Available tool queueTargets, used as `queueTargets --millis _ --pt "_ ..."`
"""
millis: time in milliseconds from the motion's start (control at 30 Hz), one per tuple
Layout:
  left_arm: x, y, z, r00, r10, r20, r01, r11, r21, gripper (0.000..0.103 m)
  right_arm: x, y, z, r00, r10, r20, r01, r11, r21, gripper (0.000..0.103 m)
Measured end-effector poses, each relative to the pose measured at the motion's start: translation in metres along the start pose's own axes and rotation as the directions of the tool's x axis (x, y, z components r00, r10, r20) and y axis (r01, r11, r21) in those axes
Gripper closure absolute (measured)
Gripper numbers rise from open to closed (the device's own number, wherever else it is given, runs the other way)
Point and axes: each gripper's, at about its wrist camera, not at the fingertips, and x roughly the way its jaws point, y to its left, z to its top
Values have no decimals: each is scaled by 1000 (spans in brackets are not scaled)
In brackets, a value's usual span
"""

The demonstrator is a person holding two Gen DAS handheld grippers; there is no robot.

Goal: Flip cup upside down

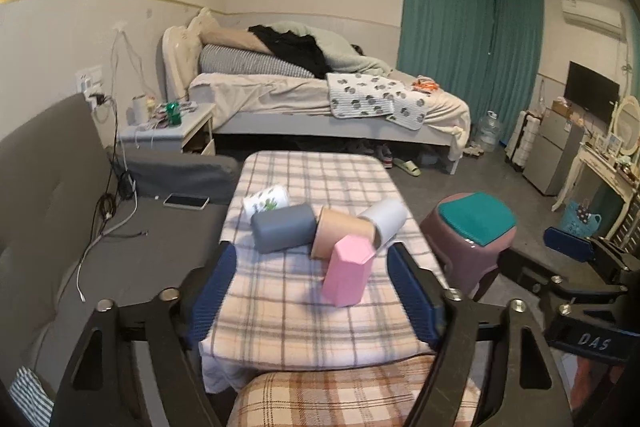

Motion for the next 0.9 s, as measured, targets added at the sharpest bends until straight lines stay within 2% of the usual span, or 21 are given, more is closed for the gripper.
queueTargets --millis 67,233,400,900 --pt "7 4 -11 1000 23 0 -23 1000 -11 13 8 -1 -9 1000 1 -4 -1 1000 5 14" --pt "16 5 -31 996 86 -7 -86 996 9 7 29 -4 -29 999 -22 -29 22 1000 16 8" --pt "14 8 -34 995 102 -8 -102 995 3 6 40 -9 -39 998 -29 -48 31 999 31 0" --pt "13 10 -39 993 119 -12 -118 993 23 3 35 -9 -38 998 -62 -4 62 998 15 0"
